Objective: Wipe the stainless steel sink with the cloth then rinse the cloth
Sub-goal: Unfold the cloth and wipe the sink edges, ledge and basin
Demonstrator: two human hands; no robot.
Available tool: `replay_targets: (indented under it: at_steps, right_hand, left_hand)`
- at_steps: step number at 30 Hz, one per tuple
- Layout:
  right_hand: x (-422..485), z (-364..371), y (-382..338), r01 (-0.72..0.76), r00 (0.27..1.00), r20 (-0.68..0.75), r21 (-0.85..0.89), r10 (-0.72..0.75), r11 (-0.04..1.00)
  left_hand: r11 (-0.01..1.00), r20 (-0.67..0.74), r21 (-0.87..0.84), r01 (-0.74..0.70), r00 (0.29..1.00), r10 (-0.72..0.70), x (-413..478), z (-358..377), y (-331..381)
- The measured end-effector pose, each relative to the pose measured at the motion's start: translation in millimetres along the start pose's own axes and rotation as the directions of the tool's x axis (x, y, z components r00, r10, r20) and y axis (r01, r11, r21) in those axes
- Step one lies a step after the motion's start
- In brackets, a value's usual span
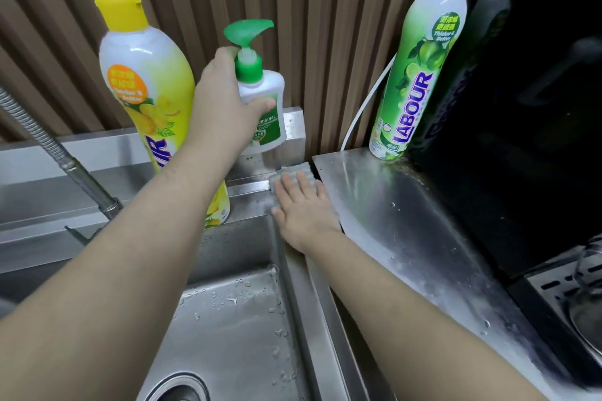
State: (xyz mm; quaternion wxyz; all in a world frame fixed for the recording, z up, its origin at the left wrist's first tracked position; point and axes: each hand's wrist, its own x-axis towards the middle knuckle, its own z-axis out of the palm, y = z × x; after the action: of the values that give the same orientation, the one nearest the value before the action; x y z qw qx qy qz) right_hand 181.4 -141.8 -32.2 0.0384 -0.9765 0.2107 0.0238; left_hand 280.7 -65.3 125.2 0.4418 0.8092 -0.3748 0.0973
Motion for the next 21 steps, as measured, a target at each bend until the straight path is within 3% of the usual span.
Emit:
replay_targets:
  at_steps: [5, 10, 14, 16, 21]
  right_hand:
    - [-2.2, -3.3, -9.5, 0.280, 0.959, 0.044, -0.038, -0.278, 0.959]
    - [5.0, -3.4, -10.8, 0.063, 0.998, 0.037, -0.092, -0.060, 0.994]
    - [0.6, -5.6, -19.8, 0.285, 0.958, 0.036, -0.092, -0.283, 0.954]
    - [-19.9, -5.6, -2.5, 0.315, 0.949, 0.041, -0.039, -0.313, 0.948]
    - [-38.9, -3.4, 8.7, 0.078, 0.995, 0.067, 0.005, -0.078, 0.997]
  left_hand:
    - [1.000, 0.011, 0.005, -0.024, 1.000, 0.024, -2.7, -2.4, -1.1]
    - [0.999, 0.038, 0.012, -0.031, 0.999, 0.030, -2.0, 2.9, -3.0]
    - [0.999, 0.073, 0.035, -0.019, 0.997, 0.016, -4.8, 11.8, -5.4]
    - [0.999, 0.092, 0.036, -0.005, 0.996, 0.001, -6.8, 16.1, -9.1]
    - [0.998, 0.169, 0.037, 0.060, 0.983, -0.065, -17.9, 28.5, -24.7]
